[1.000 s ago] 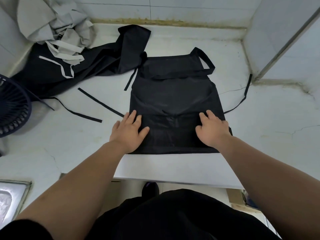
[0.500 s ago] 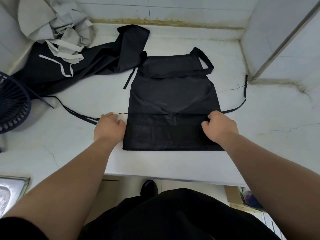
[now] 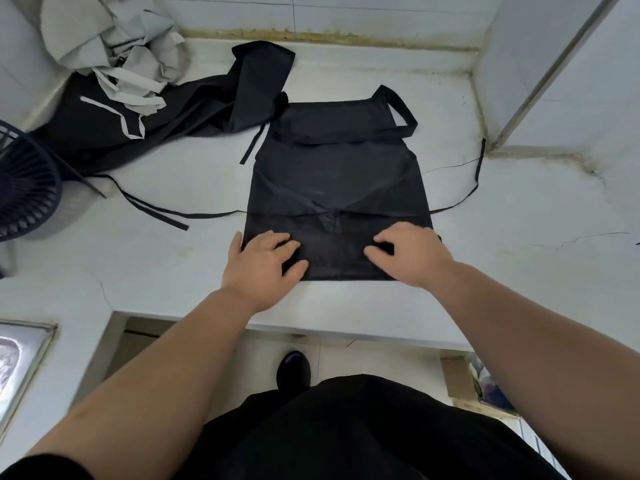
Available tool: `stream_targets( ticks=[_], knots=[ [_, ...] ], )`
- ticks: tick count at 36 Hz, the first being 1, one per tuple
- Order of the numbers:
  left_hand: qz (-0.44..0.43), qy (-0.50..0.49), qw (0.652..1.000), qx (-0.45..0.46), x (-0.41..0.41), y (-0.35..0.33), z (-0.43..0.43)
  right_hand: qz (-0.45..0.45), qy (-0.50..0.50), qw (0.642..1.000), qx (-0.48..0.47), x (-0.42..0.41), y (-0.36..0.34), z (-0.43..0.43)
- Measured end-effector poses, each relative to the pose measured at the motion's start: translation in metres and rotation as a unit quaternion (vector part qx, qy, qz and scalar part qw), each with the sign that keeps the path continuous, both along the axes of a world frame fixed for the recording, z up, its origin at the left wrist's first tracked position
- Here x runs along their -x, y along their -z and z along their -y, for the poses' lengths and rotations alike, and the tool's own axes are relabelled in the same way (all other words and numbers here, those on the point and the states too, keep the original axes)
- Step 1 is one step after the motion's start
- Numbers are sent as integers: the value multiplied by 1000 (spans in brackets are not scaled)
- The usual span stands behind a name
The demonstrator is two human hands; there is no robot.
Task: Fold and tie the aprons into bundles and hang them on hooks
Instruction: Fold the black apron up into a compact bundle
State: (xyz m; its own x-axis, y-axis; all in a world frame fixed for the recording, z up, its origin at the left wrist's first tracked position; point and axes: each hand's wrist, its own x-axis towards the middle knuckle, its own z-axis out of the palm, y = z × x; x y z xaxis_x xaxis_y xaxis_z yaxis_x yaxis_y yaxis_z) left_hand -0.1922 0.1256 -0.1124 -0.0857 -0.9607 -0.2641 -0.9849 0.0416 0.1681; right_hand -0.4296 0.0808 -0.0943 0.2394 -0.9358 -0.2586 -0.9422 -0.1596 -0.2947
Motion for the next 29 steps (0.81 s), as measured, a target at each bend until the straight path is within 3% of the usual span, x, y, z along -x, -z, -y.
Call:
stream_targets(
  ticks=[2,5,11,15,19,22,25,29],
  knots=[
    [-6,4,1000,-23,-2,0,-1,-36,-30,997,-66,0,-1,-5],
    [20,28,998,-51,-5,-4,2,-86,-77,989,-88,7,-2,-8],
    [52,45,994,-82,-7,-23,24,-57,-57,993,-87,13,-9,7],
    [30,50,996,-72,-14,-34,42,-39,-33,993,-107,11,-16,26],
    [-42,-1,994,-104,-17,-44,57,-20,-33,984,-175,9,-29,42],
    [-157,-73,975,-142,-27,-48,71,-57,-35,980,-189,11,-33,55],
    [-291,-173,933,-126,-40,-48,76,-45,7,984,-171,19,-39,66],
    [-402,-310,857,-93,-57,-31,79,86,151,973,-155,34,-36,78]
  ],
)
